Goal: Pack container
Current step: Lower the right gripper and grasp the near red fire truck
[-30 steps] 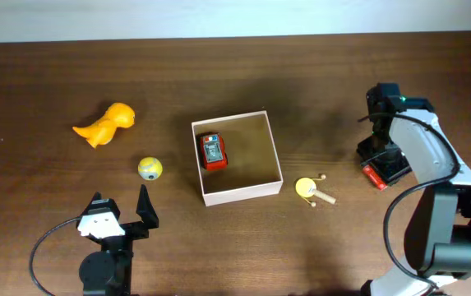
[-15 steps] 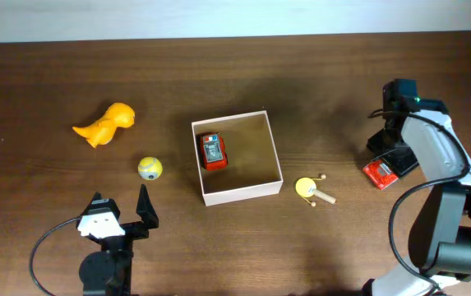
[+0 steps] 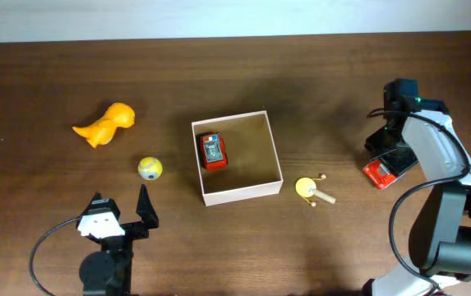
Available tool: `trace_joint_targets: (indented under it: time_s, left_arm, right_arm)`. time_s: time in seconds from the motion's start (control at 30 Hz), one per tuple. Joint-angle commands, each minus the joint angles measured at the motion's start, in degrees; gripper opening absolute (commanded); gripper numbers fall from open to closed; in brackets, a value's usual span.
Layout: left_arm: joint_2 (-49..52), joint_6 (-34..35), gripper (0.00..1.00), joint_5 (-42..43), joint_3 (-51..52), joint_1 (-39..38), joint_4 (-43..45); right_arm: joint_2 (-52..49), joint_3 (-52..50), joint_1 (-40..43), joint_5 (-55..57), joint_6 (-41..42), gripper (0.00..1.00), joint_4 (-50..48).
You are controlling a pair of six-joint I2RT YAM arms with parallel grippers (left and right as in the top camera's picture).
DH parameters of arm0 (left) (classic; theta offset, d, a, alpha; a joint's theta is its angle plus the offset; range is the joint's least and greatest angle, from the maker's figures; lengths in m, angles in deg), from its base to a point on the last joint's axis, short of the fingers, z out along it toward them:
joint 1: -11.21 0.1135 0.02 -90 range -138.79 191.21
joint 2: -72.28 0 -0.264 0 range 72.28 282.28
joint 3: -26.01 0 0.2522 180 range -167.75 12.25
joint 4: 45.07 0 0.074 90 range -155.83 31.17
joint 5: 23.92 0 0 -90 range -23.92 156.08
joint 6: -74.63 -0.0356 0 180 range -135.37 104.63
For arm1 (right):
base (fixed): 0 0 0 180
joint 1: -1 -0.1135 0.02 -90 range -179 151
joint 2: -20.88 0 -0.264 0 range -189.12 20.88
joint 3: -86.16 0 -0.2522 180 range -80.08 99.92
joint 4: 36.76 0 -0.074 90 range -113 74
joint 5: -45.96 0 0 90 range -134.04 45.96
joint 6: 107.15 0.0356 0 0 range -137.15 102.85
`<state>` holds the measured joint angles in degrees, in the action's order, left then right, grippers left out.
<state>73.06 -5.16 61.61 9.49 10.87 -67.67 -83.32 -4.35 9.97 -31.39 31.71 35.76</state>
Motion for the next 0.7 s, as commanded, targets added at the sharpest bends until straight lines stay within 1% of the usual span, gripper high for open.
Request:
trace_joint_targets:
  time_s: [0.0, 0.07, 0.67]
  left_arm:
    - [-0.48, -0.92, 0.99, 0.22, 0.31, 0.28, 0.17]
    - [-0.48, -0.92, 0.99, 0.22, 0.31, 0.28, 0.15]
    - [-0.48, -0.92, 0.99, 0.22, 0.31, 0.28, 0.15]
  right_arm:
    - [0.15, -0.48, 0.42, -0.46, -0.39, 0.55, -0.48]
    - [-0.11, -0.5, 0.42, -1.03, -0.39, 0.53, -0.76]
    - [-1.09, -0.94, 0.42, -3.26, -0.39, 0.53, -1.11]
